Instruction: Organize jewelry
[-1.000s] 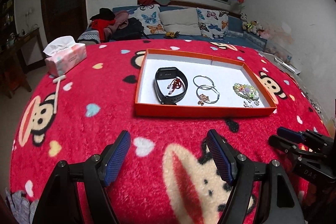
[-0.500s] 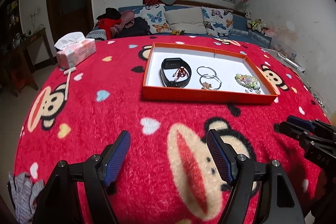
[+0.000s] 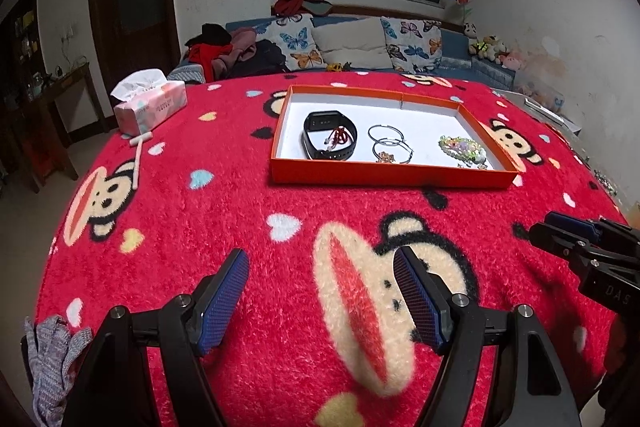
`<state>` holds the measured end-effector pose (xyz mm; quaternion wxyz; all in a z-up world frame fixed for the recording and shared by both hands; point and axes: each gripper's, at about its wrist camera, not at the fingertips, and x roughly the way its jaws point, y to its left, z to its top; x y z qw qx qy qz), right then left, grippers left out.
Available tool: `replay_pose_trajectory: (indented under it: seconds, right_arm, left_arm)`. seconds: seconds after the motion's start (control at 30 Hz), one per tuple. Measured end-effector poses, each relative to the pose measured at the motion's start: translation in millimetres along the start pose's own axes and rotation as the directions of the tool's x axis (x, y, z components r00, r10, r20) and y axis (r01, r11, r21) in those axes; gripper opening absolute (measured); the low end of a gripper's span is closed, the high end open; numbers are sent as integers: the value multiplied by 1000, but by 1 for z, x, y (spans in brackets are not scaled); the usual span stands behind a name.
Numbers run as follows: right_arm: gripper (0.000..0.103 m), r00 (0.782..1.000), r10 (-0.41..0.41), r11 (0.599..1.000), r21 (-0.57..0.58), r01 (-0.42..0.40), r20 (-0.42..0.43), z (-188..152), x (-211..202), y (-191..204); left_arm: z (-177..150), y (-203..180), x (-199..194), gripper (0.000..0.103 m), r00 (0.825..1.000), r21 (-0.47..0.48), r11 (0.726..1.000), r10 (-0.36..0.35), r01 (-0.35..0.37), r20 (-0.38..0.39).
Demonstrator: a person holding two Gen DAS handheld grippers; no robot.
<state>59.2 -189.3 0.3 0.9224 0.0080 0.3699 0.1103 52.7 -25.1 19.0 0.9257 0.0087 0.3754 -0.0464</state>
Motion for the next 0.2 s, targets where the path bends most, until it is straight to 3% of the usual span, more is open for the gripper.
replay_pose_trajectory:
  seconds: [0.2]
  right_arm:
    - [43,1000,5,1000,1,-5,-2,-1,-2,0]
  left_arm:
    - [0,-1,-3,79,1000,-1,1000,-2,2,3]
